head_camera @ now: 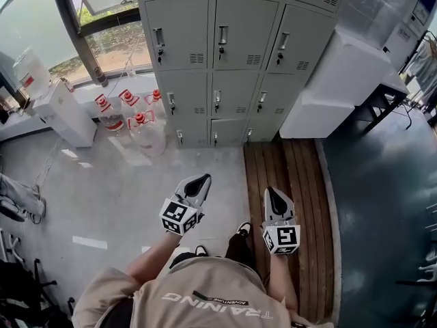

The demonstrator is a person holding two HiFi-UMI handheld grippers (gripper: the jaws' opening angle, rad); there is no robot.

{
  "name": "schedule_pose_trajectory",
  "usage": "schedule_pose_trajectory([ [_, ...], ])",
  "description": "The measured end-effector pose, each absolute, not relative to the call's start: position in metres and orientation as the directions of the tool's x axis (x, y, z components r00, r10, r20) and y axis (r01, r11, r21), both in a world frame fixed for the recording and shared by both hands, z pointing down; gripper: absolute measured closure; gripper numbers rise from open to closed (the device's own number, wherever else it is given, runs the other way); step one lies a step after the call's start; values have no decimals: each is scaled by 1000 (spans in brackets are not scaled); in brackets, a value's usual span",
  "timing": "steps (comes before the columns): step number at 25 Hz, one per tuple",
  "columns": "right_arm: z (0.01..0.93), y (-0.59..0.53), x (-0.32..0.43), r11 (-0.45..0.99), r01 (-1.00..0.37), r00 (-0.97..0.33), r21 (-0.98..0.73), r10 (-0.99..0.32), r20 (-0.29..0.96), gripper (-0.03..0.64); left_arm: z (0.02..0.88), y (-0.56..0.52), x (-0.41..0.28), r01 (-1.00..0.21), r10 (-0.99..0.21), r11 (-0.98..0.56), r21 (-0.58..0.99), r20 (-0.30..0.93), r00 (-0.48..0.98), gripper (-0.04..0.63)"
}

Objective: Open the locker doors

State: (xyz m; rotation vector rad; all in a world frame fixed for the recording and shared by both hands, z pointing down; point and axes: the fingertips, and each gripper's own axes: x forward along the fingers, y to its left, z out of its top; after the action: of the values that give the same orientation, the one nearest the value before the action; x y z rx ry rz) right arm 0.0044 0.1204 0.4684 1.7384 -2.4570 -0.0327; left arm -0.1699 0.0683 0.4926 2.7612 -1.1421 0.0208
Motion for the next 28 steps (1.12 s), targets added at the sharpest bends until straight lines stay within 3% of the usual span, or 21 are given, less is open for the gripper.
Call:
schedule_pose_trajectory([
  [17,481,-37,136,465,-883,-458,61,-883,107,606,488,-65,-33,-788,-783,-602,130,94,614,588],
  [28,509,-134,152,497,-867,-487,37,-861,149,606,510,-147,-5,-790,-779,-598,136,131,613,588],
])
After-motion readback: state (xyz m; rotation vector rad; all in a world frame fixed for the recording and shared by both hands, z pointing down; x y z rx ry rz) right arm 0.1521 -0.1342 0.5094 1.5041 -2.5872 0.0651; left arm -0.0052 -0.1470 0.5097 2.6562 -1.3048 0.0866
